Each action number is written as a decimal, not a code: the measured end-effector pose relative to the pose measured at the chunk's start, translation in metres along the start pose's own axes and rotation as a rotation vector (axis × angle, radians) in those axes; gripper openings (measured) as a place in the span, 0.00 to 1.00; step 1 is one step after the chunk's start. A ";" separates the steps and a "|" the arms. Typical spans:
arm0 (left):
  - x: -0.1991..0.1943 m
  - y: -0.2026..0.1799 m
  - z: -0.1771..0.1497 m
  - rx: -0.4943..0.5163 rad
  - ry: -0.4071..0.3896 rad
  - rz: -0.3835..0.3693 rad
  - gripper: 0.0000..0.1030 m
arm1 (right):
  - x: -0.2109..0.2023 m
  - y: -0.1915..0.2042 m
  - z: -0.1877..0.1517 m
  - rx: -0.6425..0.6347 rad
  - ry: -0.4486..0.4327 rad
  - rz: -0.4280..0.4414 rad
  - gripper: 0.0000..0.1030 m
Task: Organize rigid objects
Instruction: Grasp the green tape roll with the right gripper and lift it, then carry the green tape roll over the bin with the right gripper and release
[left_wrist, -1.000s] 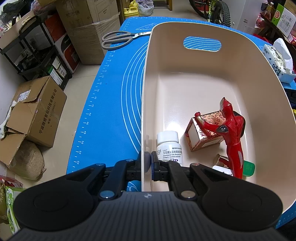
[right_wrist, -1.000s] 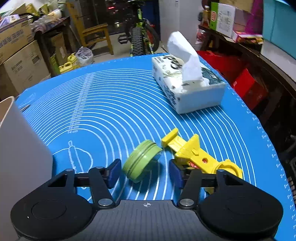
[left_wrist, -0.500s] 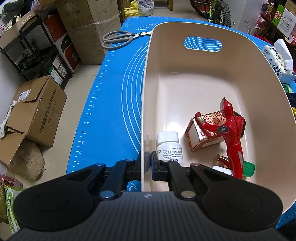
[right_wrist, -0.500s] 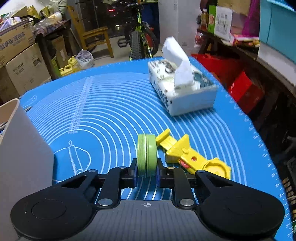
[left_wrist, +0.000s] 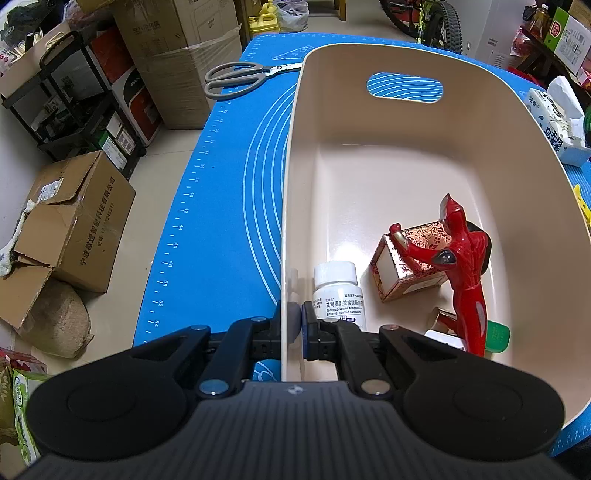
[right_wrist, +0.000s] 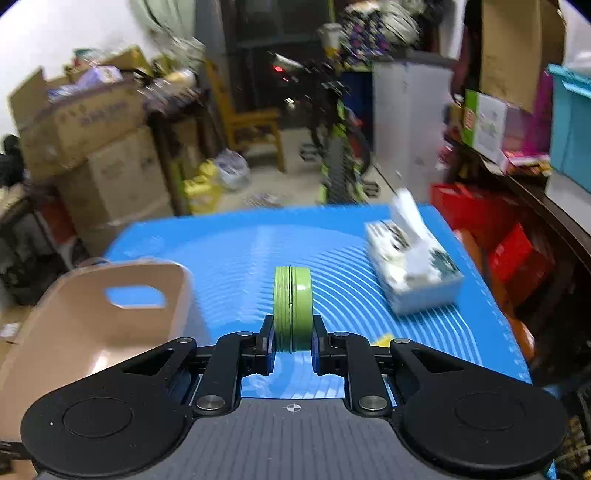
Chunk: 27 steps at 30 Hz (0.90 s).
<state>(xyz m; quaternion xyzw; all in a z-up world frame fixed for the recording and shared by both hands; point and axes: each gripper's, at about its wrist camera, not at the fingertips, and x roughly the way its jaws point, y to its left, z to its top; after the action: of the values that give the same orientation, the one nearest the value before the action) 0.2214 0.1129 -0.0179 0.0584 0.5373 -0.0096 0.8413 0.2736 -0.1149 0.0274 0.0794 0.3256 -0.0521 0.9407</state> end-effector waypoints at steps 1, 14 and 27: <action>0.000 0.000 0.000 0.000 0.000 0.000 0.09 | -0.006 0.006 0.002 -0.010 -0.014 0.017 0.27; 0.000 0.000 0.000 0.001 0.000 0.001 0.09 | -0.041 0.081 0.000 -0.136 -0.029 0.239 0.27; 0.000 0.000 0.000 0.001 0.001 0.001 0.09 | -0.007 0.137 -0.047 -0.280 0.237 0.317 0.27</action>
<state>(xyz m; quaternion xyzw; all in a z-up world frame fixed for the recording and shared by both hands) 0.2217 0.1127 -0.0176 0.0590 0.5376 -0.0096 0.8411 0.2607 0.0281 0.0111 0.0037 0.4214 0.1517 0.8941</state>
